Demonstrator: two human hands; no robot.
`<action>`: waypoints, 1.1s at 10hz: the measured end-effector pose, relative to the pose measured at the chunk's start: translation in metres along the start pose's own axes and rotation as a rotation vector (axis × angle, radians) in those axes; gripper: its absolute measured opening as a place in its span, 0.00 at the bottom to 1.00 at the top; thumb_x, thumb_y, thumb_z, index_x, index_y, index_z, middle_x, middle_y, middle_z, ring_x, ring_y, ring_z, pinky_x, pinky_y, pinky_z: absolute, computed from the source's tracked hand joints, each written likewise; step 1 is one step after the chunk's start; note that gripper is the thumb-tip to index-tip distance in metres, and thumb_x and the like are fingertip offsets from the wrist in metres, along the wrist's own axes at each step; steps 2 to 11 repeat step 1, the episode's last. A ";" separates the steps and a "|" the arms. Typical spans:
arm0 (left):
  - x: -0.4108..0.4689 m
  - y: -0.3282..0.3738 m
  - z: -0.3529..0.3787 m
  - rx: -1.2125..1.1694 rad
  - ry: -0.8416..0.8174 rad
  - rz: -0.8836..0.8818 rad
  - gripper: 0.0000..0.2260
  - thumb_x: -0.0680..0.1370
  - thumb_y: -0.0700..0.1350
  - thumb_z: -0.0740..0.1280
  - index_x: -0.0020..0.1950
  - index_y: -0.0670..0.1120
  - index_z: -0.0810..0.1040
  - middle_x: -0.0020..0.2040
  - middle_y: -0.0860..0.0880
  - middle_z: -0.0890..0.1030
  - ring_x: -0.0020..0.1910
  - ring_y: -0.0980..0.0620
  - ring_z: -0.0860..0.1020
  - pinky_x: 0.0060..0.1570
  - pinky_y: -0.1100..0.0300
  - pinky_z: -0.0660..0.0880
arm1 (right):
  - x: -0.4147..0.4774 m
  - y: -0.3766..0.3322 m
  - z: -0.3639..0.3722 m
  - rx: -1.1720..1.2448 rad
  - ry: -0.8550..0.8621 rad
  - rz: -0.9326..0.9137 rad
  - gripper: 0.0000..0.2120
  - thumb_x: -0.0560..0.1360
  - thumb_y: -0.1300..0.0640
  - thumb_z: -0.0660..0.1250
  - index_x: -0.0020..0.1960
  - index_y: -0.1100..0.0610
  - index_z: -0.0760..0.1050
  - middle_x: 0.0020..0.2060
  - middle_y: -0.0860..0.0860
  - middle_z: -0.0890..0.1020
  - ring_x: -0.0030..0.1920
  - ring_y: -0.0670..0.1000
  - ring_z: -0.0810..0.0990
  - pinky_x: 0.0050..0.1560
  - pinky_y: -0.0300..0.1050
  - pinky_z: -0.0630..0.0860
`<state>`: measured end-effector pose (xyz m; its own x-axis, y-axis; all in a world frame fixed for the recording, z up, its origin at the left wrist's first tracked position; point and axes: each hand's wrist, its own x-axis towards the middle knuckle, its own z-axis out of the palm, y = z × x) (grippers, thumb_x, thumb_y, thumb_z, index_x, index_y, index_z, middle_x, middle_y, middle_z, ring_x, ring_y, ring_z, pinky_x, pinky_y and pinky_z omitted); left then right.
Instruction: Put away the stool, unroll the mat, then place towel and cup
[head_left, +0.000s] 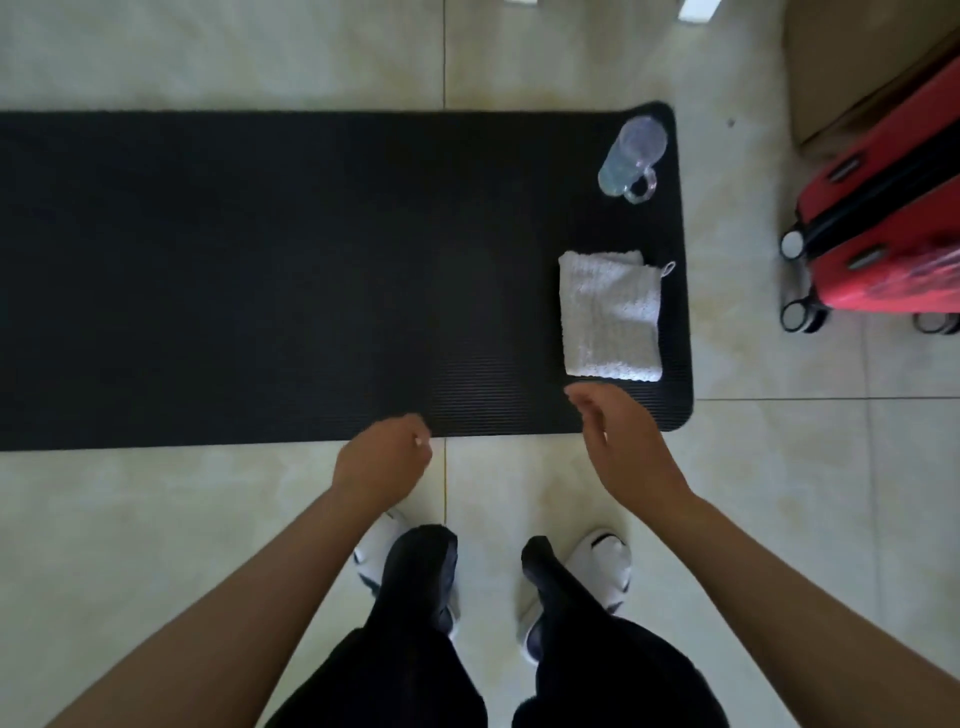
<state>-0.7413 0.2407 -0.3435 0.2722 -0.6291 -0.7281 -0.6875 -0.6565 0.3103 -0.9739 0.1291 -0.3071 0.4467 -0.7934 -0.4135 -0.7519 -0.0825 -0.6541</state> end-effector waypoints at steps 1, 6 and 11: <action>-0.105 -0.011 -0.043 0.075 -0.056 -0.104 0.10 0.78 0.47 0.58 0.56 0.53 0.76 0.55 0.52 0.79 0.54 0.49 0.78 0.52 0.58 0.73 | -0.060 -0.058 -0.062 0.060 0.096 0.093 0.14 0.80 0.63 0.58 0.62 0.57 0.76 0.57 0.51 0.80 0.56 0.47 0.78 0.59 0.38 0.71; -0.105 -0.011 -0.043 0.075 -0.056 -0.104 0.10 0.78 0.47 0.58 0.56 0.53 0.76 0.55 0.52 0.79 0.54 0.49 0.78 0.52 0.58 0.73 | -0.060 -0.058 -0.062 0.060 0.096 0.093 0.14 0.80 0.63 0.58 0.62 0.57 0.76 0.57 0.51 0.80 0.56 0.47 0.78 0.59 0.38 0.71; -0.105 -0.011 -0.043 0.075 -0.056 -0.104 0.10 0.78 0.47 0.58 0.56 0.53 0.76 0.55 0.52 0.79 0.54 0.49 0.78 0.52 0.58 0.73 | -0.060 -0.058 -0.062 0.060 0.096 0.093 0.14 0.80 0.63 0.58 0.62 0.57 0.76 0.57 0.51 0.80 0.56 0.47 0.78 0.59 0.38 0.71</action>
